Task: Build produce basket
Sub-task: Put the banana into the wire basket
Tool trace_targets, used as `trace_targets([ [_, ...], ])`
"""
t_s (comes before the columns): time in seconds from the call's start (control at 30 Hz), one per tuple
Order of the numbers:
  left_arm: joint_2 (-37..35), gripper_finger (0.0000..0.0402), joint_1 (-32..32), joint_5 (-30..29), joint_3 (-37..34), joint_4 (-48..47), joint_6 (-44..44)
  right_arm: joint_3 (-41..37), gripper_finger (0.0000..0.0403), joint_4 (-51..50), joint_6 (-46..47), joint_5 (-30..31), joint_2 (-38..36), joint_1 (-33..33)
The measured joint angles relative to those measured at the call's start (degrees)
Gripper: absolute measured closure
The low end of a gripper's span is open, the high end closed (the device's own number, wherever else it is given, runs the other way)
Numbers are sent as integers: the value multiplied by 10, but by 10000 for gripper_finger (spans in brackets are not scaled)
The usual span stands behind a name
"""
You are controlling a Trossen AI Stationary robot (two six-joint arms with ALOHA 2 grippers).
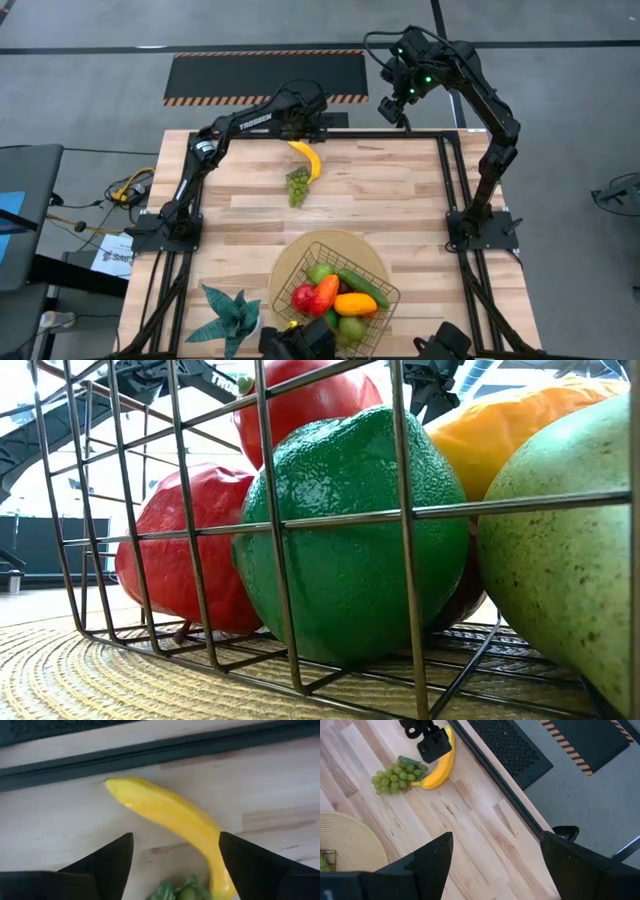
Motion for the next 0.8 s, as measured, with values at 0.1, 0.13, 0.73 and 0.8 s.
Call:
trace_targets([
  [0.1, 0, 138, 1, 21, -11, 33, -22, 0, 85, 0, -4, 0, 0, 0],
  [0.13, 0, 142, 1, 24, -12, 36, -30, 0, 85, 0, -6, 0, 0, 0],
  [0.73, -1, 172, 30, 208, 60, 26, -38, 0, 85, 0, -11, -2, 0, -18],
  [0.8, -2, 198, 39, 204, 88, 48, -38, 0, 85, 0, -10, -1, 0, -27],
])
